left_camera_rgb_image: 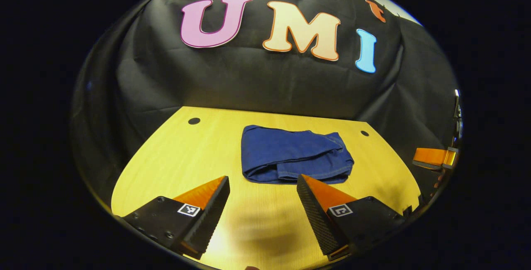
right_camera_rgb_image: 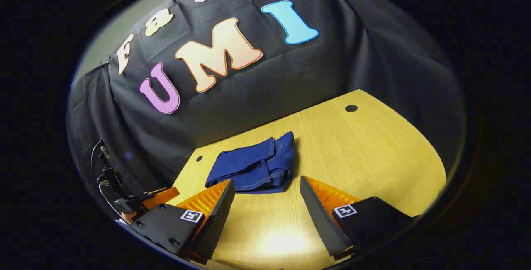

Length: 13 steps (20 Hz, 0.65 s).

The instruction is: Grasp the waist and the cuffs of the jeans and fold them to make the two legs overlap; first hold the waist and fold one-third of the jeans toward the cuffs, then hold the cuffs and fold the remaining one-third in the same direction to finish folding.

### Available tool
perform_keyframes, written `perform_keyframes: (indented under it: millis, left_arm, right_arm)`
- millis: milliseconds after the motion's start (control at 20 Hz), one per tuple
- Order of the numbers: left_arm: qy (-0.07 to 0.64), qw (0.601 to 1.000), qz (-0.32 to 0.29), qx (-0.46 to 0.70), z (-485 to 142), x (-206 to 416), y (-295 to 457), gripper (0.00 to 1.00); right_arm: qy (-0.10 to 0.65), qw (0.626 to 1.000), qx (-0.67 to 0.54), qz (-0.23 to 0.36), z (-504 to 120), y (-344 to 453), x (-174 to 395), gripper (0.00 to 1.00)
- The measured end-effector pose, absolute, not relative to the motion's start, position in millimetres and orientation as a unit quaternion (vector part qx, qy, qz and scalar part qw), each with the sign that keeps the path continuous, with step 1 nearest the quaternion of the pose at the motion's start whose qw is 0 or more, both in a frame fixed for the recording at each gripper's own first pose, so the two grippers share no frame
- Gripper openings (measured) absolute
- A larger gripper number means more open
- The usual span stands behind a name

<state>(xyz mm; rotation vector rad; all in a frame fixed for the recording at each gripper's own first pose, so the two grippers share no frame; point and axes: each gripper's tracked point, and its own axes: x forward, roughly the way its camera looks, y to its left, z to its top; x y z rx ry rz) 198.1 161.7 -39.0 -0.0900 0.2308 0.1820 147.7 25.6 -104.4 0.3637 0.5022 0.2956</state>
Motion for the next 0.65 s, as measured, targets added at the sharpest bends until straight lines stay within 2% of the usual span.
perform_keyframes:
  millis: [250, 650]
  left_arm:
    - [0.137, 0.989, 0.038, -0.032, -49, 206, 136, 0.96]
    - [0.146, 0.989, -0.008, 0.018, -45, 216, 117, 0.96]
  right_arm:
    - [0.247, 0.943, 0.183, 0.127, -102, 21, 131, 0.98]
    - [0.214, 0.951, 0.2, 0.095, -87, 7, 118, 0.98]
